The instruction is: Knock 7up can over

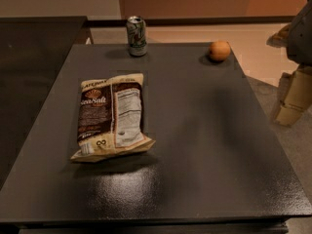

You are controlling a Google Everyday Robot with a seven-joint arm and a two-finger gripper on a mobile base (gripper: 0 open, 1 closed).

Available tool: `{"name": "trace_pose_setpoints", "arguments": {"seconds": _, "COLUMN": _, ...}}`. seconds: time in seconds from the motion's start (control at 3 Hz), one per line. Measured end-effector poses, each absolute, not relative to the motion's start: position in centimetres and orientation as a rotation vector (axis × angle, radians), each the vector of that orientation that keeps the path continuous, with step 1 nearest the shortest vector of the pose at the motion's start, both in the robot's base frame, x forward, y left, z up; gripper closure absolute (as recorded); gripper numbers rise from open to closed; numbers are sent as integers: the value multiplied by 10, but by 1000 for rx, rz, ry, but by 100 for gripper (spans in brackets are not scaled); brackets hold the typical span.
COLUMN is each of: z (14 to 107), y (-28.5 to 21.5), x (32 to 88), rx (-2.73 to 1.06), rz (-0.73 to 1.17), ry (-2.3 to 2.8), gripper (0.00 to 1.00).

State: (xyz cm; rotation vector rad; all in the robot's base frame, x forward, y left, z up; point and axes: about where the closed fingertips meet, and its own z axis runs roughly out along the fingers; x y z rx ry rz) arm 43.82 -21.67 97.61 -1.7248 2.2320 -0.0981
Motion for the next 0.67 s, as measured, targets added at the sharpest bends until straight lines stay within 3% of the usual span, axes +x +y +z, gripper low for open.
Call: {"name": "trace_pose_setpoints", "arguments": {"seconds": 0.67, "z": 975, "y": -205, "x": 456, "rx": -1682, "rz": -67, "ry": 2192, "gripper": 0}}
